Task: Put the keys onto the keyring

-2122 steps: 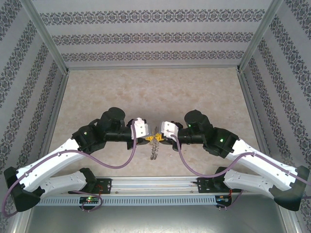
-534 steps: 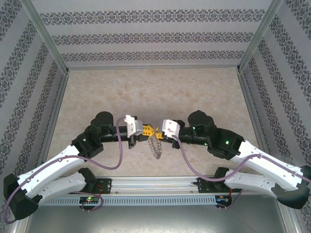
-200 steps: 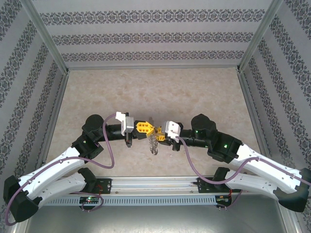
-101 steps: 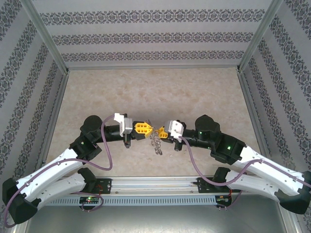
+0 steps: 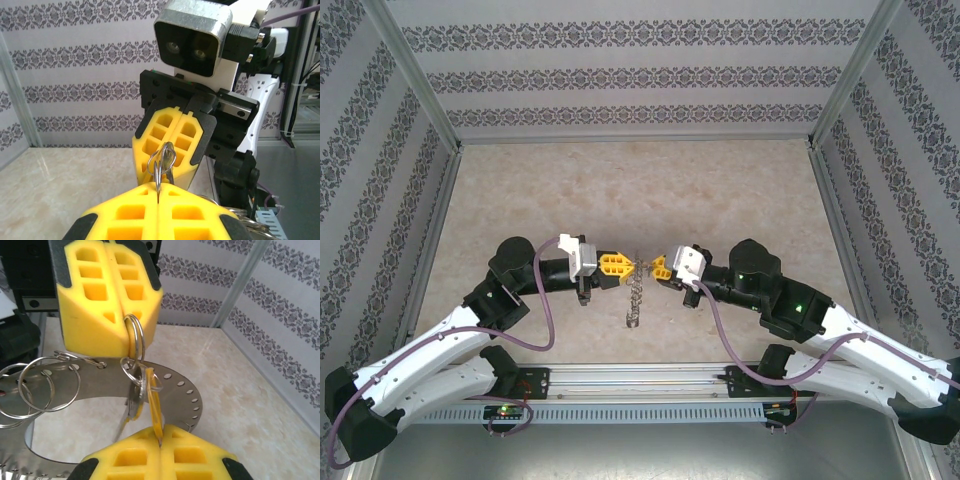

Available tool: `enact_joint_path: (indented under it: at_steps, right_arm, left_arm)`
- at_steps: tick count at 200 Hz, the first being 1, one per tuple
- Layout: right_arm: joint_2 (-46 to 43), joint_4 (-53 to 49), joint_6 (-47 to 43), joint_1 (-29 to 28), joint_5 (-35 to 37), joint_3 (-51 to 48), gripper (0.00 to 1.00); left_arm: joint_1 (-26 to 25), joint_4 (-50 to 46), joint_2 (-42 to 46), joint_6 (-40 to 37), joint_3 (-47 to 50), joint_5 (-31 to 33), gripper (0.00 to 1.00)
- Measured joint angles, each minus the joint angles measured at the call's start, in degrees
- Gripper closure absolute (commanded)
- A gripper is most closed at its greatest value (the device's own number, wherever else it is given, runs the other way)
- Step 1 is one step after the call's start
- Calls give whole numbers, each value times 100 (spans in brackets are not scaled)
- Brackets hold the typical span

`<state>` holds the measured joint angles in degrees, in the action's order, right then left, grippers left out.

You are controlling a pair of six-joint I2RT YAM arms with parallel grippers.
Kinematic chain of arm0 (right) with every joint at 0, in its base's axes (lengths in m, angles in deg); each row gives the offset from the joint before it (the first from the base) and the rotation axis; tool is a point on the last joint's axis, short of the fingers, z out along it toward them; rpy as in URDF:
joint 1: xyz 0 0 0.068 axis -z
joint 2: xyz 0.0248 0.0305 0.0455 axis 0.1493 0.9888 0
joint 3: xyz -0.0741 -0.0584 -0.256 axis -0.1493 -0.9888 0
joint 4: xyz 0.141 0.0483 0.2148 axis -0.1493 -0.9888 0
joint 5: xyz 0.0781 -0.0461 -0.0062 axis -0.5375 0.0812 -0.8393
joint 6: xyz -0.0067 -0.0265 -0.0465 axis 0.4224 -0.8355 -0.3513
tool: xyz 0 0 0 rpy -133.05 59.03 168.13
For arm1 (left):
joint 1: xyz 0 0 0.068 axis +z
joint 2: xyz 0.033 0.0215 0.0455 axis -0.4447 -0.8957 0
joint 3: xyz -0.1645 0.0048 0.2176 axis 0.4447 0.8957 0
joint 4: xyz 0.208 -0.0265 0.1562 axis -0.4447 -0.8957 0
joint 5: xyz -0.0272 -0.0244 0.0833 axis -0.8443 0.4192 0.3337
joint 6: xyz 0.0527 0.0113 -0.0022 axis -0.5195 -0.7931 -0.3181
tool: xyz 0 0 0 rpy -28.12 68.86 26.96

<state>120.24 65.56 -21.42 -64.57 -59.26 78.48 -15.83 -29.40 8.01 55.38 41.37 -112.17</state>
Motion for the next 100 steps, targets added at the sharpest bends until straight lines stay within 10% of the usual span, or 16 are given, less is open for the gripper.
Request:
enact_joint_path:
  at_steps: [100]
  right_arm:
    - [337,-151,-79,190,116,20,100]
  left_arm:
    - [26,-442,-332,-275,11,511,96]
